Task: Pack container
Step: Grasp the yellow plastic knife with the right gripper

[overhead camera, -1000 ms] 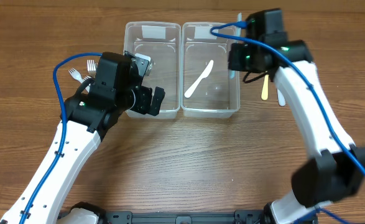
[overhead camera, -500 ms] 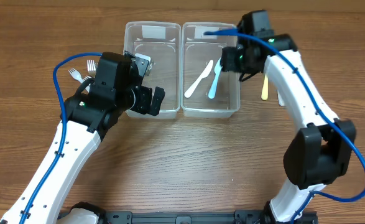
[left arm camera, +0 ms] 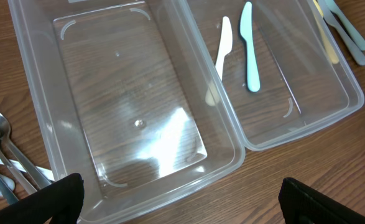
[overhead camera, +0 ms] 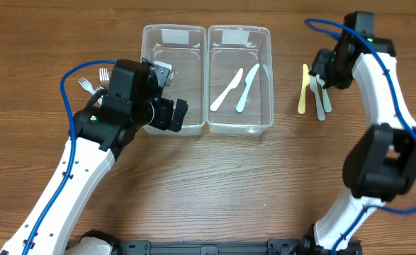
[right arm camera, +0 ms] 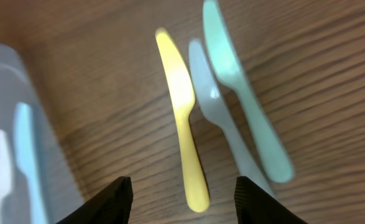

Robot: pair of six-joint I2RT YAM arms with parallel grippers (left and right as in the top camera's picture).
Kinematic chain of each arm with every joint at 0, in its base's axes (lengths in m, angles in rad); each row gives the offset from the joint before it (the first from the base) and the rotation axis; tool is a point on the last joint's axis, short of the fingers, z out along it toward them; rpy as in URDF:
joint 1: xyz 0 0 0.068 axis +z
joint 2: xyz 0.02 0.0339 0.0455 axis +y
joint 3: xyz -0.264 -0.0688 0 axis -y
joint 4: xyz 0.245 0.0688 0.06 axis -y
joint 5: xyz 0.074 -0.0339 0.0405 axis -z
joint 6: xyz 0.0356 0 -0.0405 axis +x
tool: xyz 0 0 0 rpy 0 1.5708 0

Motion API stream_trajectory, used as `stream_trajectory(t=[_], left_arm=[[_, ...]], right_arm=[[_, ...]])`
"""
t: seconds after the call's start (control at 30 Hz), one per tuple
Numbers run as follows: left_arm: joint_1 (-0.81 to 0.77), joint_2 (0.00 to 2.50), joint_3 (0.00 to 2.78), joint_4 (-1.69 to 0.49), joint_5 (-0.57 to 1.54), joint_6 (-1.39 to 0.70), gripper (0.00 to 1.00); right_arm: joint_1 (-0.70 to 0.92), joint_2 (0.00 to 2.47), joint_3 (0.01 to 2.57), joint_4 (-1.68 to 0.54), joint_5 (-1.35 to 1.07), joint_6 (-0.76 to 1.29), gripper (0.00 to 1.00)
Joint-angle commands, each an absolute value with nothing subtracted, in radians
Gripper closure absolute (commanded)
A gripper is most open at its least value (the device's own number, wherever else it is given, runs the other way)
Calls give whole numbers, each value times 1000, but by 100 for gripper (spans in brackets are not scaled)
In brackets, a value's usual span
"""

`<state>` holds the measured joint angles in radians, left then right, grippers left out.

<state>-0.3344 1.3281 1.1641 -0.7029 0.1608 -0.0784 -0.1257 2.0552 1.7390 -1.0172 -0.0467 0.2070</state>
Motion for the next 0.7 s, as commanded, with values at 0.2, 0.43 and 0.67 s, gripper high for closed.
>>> stream_trajectory(t=[0.2,0.43,0.67], left_arm=[[-343,1339,1192,-702,176,-93,0],[-343,1339,1192,-706,176,-93,0],[-343,1339,1192,-707,177,-94,0]], right_arm=[[-107,2185,1745,-1012,-50,195,45],[-106,2219,1723,-1016,-46,194,47],[-106,2257,1718,-1009,-45,194,59]])
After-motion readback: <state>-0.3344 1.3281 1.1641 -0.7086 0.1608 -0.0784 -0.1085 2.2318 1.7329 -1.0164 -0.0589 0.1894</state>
